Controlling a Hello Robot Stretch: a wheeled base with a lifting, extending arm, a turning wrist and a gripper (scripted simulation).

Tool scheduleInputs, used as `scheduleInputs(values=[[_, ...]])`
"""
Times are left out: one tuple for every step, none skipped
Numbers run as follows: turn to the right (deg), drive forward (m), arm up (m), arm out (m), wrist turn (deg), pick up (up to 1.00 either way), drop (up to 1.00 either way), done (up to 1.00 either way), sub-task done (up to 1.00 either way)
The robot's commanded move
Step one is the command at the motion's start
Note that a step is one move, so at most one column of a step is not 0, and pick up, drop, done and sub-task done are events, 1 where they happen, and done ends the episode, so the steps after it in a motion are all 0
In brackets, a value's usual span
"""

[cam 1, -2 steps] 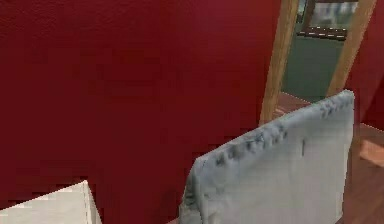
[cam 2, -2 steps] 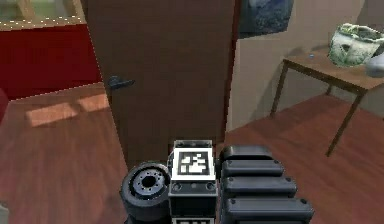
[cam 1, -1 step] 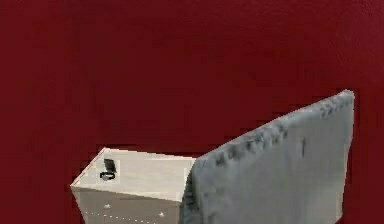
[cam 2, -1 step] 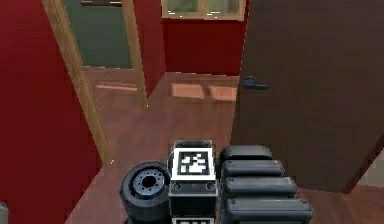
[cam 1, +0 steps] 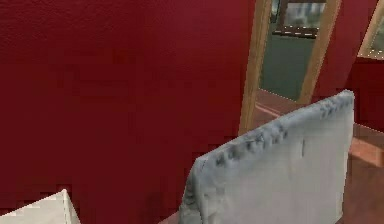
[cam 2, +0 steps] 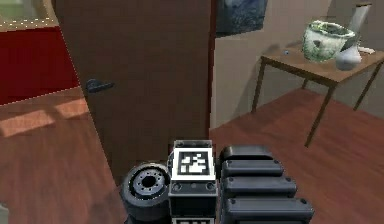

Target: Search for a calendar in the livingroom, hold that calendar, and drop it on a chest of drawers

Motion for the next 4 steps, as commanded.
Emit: scheduleInputs(values=[[42.0, 0.0, 0.0, 0.0, 0.0, 0.0, 0.0, 0.0, 0.0], [-45.0, 0.0, 0.0, 0.0, 0.0, 0.0, 0.0, 0.0, 0.0], [-42.0, 0.0, 0.0, 0.0, 0.0, 0.0, 0.0, 0.0, 0.0], [45.0, 0.0, 0.0, 0.0, 0.0, 0.0, 0.0, 0.0, 0.0]])
